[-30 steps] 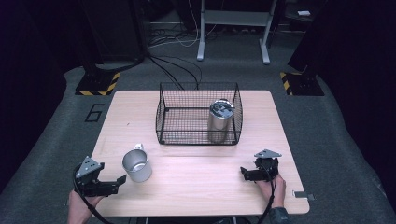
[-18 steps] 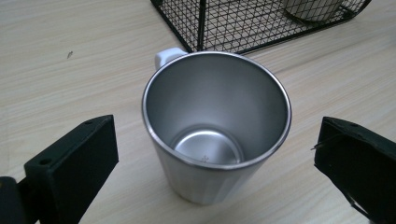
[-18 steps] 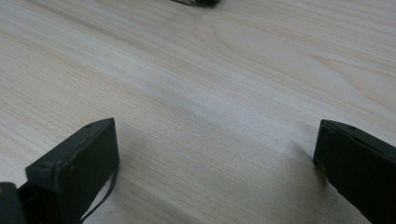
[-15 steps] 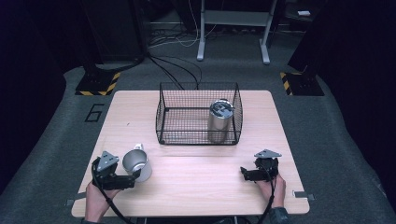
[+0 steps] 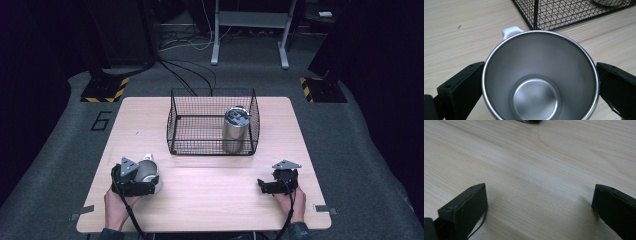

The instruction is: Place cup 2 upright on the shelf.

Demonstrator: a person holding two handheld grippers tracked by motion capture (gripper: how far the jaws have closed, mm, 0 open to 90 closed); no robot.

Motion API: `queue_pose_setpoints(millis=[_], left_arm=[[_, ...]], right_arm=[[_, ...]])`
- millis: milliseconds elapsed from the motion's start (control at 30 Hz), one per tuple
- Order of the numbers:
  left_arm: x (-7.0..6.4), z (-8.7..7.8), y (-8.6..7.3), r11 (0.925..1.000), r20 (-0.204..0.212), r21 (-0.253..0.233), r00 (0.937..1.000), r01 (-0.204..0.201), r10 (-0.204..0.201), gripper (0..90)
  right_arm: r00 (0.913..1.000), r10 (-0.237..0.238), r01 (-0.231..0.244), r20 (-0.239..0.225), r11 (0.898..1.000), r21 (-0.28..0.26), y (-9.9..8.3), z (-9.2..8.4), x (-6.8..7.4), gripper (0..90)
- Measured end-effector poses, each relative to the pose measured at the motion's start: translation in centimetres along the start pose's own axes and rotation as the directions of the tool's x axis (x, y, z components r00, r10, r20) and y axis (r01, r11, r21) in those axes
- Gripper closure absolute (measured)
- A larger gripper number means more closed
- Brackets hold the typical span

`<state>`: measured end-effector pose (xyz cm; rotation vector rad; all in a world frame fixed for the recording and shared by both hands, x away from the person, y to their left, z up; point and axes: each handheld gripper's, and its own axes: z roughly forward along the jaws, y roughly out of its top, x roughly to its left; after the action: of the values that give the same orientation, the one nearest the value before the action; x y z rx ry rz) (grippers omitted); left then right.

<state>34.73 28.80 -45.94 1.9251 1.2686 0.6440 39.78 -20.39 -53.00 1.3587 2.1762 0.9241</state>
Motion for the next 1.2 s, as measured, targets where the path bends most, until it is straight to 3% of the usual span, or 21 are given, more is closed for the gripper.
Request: queue_pose_setpoints(millis=[200,500,767,900,1200], left_arm=[[-0.2,0.6,0.0,1.0000,-0.032,-0.006,0.9995,-0.007,0.007,5.1],[-0.2,0.6,-0.1,0.9998,-0.035,-0.014,0.9993,-0.014,0.013,6.1],[-0.4,0.5,-0.1,0.9996,-0.025,-0.007,0.9993,-0.027,0.027,6.3],[-0.5,0.1,0.1,0.9991,-0.012,-0.031,0.9995,-0.030,0.029,6.3],[-1.2,-1.3,1.7,0.9964,0.021,-0.049,0.9973,-0.069,0.070,6.3]], right_arm=[[1.0000,0.003,-0.003,0.001,1.000,-0.002,0.0,0.0,0.0,0.0],[1.0000,0.003,-0.003,0.000,1.000,-0.002,0.0,0.0,0.0,0.0],[1.0000,-0.004,0.004,-0.002,1.000,-0.005,0.0,0.0,-0.1,0.0],[1.0000,-0.004,0.004,-0.002,1.000,-0.005,0.0,0.0,-0.1,0.0],[1.0000,-0.004,0.004,-0.001,1.000,-0.005,0.0,0.0,0.0,0.0]])
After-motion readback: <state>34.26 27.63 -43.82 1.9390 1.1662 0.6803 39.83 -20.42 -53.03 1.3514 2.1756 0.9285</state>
